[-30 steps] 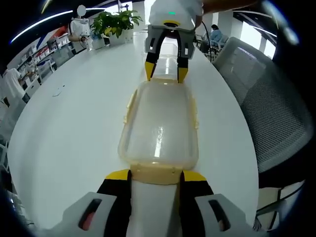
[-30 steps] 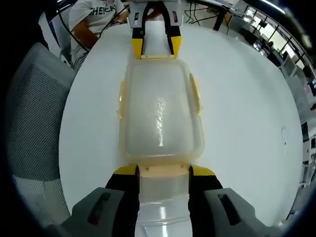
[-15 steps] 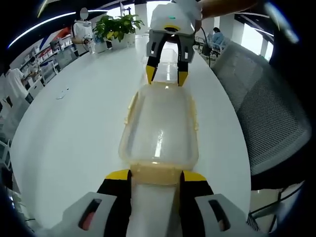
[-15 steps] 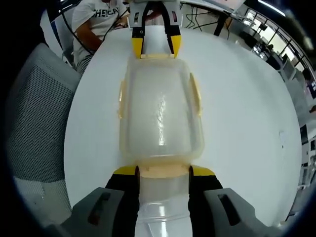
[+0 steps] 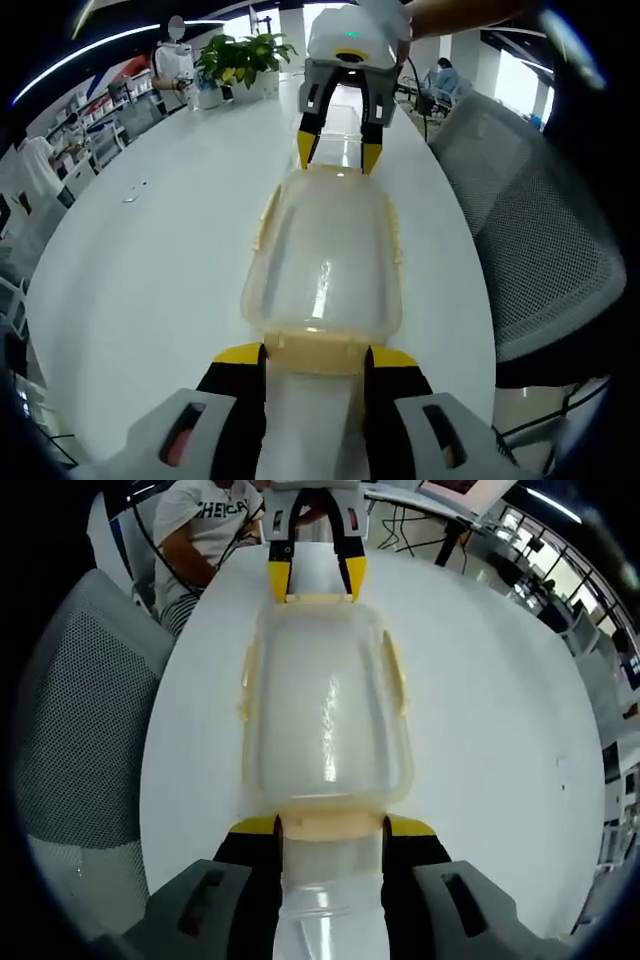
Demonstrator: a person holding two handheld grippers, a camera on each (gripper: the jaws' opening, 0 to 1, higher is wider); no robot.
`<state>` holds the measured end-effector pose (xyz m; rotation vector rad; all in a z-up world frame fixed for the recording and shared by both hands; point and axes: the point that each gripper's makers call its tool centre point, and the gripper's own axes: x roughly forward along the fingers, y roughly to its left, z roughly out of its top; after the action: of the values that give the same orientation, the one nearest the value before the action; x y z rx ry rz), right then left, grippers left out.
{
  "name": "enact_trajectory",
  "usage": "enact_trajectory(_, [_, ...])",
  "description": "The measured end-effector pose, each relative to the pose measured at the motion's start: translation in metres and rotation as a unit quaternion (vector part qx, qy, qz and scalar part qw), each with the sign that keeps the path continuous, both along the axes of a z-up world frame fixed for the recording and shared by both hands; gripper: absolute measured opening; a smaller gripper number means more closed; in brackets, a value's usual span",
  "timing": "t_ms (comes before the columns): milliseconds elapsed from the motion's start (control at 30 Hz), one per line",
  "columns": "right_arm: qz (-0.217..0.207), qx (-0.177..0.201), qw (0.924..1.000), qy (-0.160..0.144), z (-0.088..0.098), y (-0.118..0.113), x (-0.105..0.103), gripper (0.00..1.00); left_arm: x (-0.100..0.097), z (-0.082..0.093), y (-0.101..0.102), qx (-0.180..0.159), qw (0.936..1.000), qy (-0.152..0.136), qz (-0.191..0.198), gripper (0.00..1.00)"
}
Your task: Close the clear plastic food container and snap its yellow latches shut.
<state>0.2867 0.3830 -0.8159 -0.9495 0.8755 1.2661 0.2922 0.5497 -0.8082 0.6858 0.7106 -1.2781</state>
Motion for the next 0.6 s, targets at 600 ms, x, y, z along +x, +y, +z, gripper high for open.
enact_trajectory(600, [0.012, 0.003, 0.9999, 0.008, 0.012, -0.003, -0.001, 0.35, -0.006, 0.015, -0.003, -0.008, 0.9999, 0.005, 0.012, 0.32])
